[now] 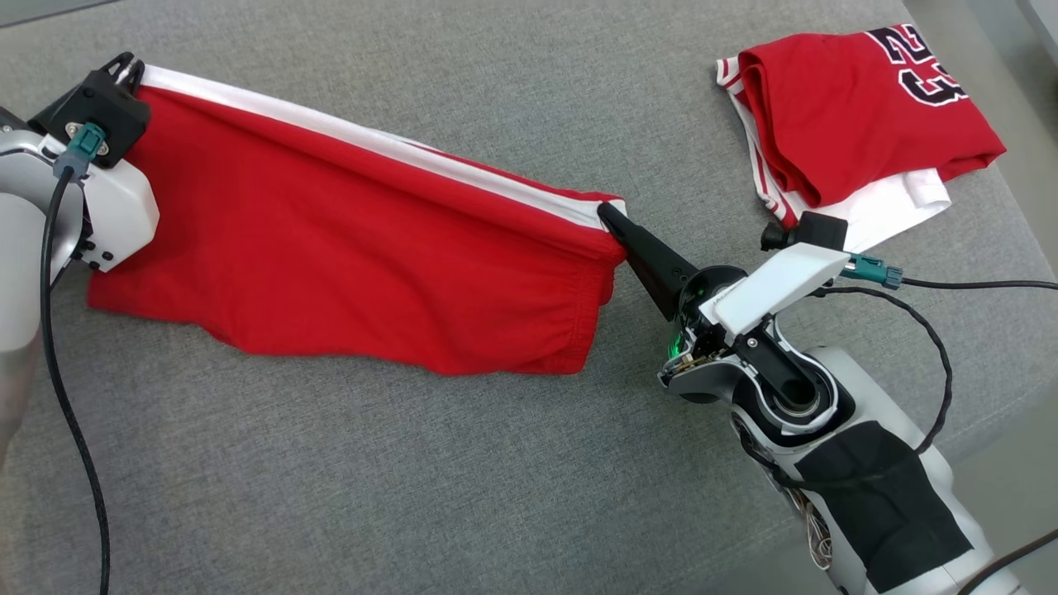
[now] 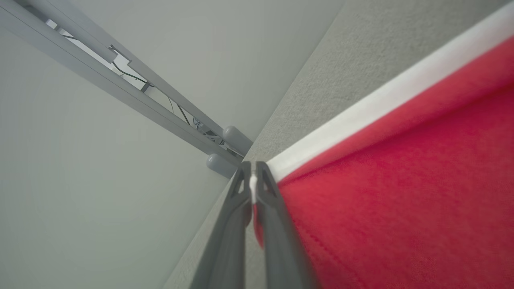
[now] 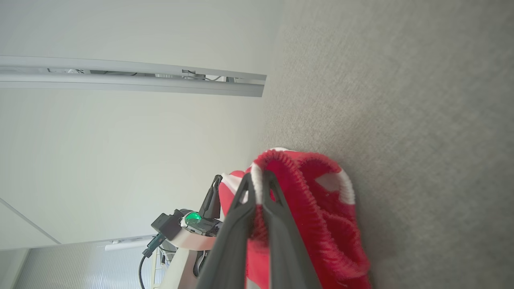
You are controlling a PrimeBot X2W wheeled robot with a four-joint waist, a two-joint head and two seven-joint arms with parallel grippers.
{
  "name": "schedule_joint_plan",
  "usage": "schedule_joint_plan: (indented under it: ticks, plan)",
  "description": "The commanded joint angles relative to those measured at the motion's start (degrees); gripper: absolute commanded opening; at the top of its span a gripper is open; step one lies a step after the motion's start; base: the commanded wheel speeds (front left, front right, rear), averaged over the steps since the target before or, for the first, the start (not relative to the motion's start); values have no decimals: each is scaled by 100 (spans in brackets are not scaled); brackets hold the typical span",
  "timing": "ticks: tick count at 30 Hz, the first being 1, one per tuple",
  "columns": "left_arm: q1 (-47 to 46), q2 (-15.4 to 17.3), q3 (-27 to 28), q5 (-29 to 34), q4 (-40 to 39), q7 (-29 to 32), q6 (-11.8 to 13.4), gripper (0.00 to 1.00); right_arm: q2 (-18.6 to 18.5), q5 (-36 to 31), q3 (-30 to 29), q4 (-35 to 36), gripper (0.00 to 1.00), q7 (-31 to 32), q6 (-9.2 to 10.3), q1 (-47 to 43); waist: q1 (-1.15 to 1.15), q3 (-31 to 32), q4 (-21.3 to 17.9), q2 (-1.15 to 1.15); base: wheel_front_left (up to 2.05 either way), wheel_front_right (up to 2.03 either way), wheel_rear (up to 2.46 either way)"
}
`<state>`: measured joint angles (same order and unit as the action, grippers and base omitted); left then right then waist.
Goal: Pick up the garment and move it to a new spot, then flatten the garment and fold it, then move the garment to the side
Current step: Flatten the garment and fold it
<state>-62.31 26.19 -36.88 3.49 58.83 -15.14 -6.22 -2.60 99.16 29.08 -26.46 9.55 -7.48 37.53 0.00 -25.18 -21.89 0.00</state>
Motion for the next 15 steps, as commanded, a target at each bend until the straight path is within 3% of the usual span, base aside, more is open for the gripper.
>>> schedule_joint_plan:
  ticks: [1, 13, 14, 15]
  plan:
    - [-140, 52, -5, 16, 72, 12, 59, 0, -64, 73, 27, -39, 0, -102, -1, 83, 0, -90, -17, 0, 0, 0, 0]
    - [-306, -34, -214, -29, 212, 11, 100, 0, -63, 242, 231, -315, 0, -376, 0, 286, 0, -330, -17, 0, 0, 0, 0]
    - [-301, -28, -224, -41, 209, 11, 110, 3, -62, 242, 237, -333, 5, -386, 0, 287, 0, -333, -15, 0, 0, 0, 0]
    - [-294, -23, -235, -54, 207, 11, 123, 16, -62, 290, 238, -362, 11, -367, 0, 273, 0, -335, -12, 0, 0, 0, 0]
